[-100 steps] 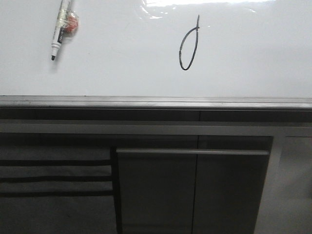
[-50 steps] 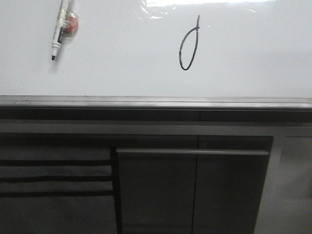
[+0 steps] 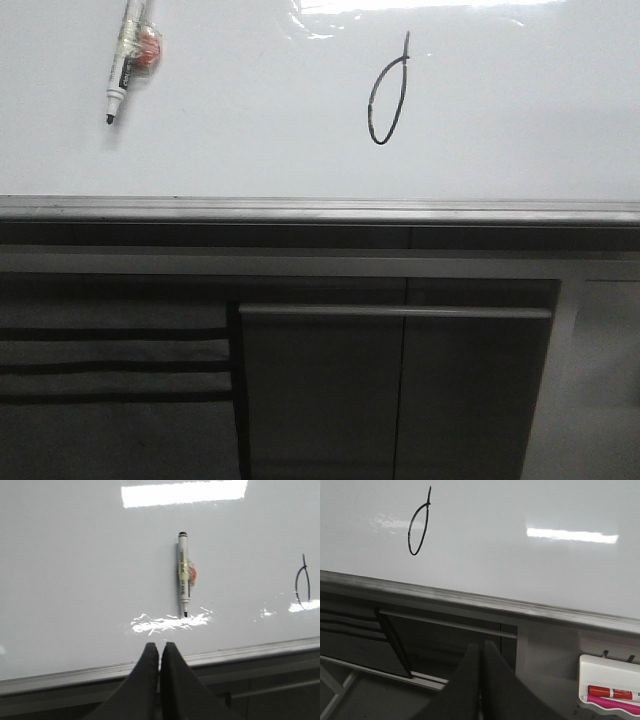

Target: Write number 0 on whiteboard

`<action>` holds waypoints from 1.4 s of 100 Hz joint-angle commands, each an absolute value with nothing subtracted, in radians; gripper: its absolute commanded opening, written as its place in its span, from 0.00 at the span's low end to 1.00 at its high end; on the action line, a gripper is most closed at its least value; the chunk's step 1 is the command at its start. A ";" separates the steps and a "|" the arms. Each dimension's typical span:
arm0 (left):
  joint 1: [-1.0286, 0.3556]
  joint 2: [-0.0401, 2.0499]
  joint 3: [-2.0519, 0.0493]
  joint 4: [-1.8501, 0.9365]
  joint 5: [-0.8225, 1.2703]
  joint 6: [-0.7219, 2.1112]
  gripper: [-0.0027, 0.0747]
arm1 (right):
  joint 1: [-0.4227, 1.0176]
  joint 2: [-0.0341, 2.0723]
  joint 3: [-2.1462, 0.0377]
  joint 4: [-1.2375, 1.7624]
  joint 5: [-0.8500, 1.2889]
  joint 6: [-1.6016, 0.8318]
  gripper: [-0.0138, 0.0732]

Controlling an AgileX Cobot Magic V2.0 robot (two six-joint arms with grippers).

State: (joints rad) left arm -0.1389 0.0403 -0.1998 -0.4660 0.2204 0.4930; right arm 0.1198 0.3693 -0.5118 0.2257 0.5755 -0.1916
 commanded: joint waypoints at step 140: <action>-0.080 -0.030 0.021 -0.030 -0.030 0.068 0.01 | 0.115 0.377 -0.537 0.223 0.503 -0.197 0.07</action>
